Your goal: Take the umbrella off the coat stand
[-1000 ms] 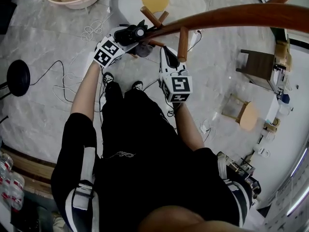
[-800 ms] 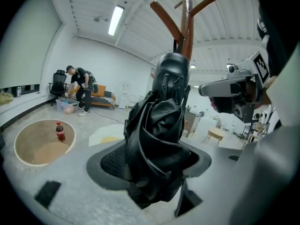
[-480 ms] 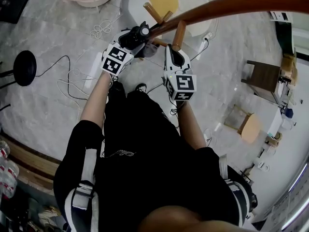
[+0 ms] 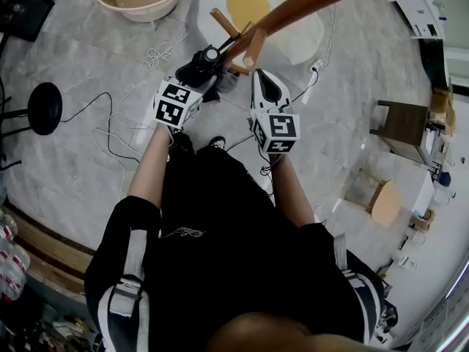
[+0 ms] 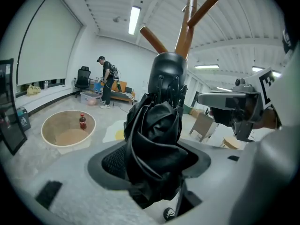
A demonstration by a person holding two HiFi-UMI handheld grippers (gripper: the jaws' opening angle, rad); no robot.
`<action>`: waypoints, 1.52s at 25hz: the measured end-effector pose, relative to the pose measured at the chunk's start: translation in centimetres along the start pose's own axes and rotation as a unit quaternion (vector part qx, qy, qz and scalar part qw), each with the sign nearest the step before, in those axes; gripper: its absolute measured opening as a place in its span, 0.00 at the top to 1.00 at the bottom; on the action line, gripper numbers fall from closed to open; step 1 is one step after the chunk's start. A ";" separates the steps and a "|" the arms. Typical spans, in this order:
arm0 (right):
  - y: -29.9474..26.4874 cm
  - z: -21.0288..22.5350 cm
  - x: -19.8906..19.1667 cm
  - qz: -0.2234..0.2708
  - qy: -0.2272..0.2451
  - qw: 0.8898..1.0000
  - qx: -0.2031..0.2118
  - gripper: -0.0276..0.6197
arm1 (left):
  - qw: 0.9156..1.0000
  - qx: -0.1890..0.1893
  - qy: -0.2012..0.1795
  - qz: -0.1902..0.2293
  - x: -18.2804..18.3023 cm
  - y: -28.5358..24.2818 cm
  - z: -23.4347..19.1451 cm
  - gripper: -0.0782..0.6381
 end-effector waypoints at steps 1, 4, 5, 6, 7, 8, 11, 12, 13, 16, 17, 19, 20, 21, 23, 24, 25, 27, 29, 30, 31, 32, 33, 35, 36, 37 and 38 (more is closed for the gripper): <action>0.1 0.0 0.0 0.001 0.001 1.000 0.001 0.95 | 1.000 0.004 -0.004 -0.002 0.0 0.2 0.2 0.50; 0.5 -0.1 0.2 0.004 0.003 1.000 0.004 0.95 | 1.000 0.011 -0.009 -0.004 0.4 0.4 0.7 0.50; 0.6 -0.1 0.2 0.005 0.003 1.000 0.004 0.95 | 1.000 0.011 -0.010 -0.004 0.5 0.4 0.8 0.50; 0.7 0.0 0.2 0.006 0.003 1.000 0.005 0.95 | 1.000 0.010 -0.011 -0.004 0.7 0.4 0.9 0.50; 0.7 0.0 0.3 0.006 0.002 1.000 0.005 0.95 | 1.000 0.010 -0.013 -0.005 0.8 0.4 1.0 0.50; 0.8 0.0 0.2 0.007 0.001 1.000 0.005 0.95 | 1.000 0.009 -0.015 -0.006 0.9 0.3 1.0 0.50; 0.9 -0.1 0.2 0.009 0.001 1.000 0.004 0.95 | 1.000 0.011 -0.021 -0.007 1.1 0.2 1.1 0.50; 0.9 -0.1 0.2 0.009 0.001 1.000 0.005 0.95 | 1.000 0.012 -0.022 -0.007 1.1 0.2 1.1 0.50; 0.9 -0.1 0.2 0.010 0.001 1.000 0.005 0.95 | 1.000 0.014 -0.023 -0.007 1.1 0.2 1.1 0.50; 0.7 -0.1 0.3 0.011 0.001 1.000 0.005 0.95 | 1.000 0.017 -0.021 -0.003 1.4 0.1 1.0 0.50; 0.6 -0.1 0.3 0.012 0.000 1.000 0.005 0.95 | 1.000 0.017 -0.020 -0.001 1.5 0.0 1.0 0.50; 0.6 0.0 0.5 0.014 0.000 1.000 0.004 0.95 | 1.000 0.017 -0.021 0.002 1.9 0.1 1.0 0.51; 0.6 0.1 0.5 0.015 0.000 1.000 0.003 0.95 | 1.000 0.018 -0.024 0.002 2.2 0.2 1.0 0.51; 0.6 0.1 0.6 0.016 0.000 1.000 0.003 0.95 | 0.999 0.019 -0.027 0.003 2.4 0.3 1.0 0.51; 0.6 0.1 0.7 0.017 -0.001 1.000 0.002 0.95 | 0.999 0.022 -0.033 0.002 2.9 0.6 0.9 0.51; 0.5 0.2 0.8 0.017 -0.002 1.000 0.001 0.95 | 0.999 0.023 -0.034 0.003 3.1 0.7 0.9 0.51; 0.5 0.2 1.0 0.018 -0.001 1.000 0.001 0.95 | 0.999 0.026 -0.036 0.003 3.4 0.8 0.8 0.51; 0.4 0.3 1.2 0.020 -0.001 1.000 0.002 0.95 | 0.999 0.031 -0.039 0.006 3.8 0.9 0.5 0.51; 0.3 0.2 1.3 0.021 0.000 1.000 0.003 0.95 | 0.999 0.035 -0.040 0.011 4.1 1.0 0.3 0.51; 0.3 0.2 1.3 0.022 0.000 1.000 0.003 0.95 | 0.998 0.036 -0.040 0.013 4.2 1.1 0.1 0.51; 0.2 0.1 1.4 0.023 0.001 1.000 0.003 0.95 | 0.998 0.037 -0.041 0.014 4.3 1.2 -0.1 0.51; 0.0 0.0 1.4 0.024 0.001 1.000 0.004 0.95 | 0.998 0.038 -0.041 0.015 4.4 1.3 -0.2 0.51; -0.1 -0.1 1.4 0.025 0.001 1.000 0.005 0.95 | 0.998 0.040 -0.042 0.015 4.5 1.4 -0.4 0.51; -0.2 -0.1 1.5 0.026 0.001 1.000 0.006 0.95 | 0.998 0.042 -0.043 0.016 4.7 1.6 -0.7 0.51; -0.3 -0.1 1.5 0.026 0.001 1.000 0.007 0.95 | 0.998 0.043 -0.044 0.016 4.9 1.7 -0.8 0.51; -0.3 -0.1 1.6 0.027 0.002 1.000 0.007 0.95 | 0.998 0.045 -0.046 0.018 5.0 1.8 -1.0 0.51; -0.3 -0.1 1.6 0.027 0.002 1.000 0.007 0.95 | 0.998 0.047 -0.048 0.019 5.3 1.9 -1.1 0.51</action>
Point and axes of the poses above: the fingertips, and each gripper's own axes: y backward along the fingers, z to its right, x out of its top, the point moved 10 cm from there along y, backward along the fingers, and after that the axes turned 2 degrees about -z, right-handed, at the moved point
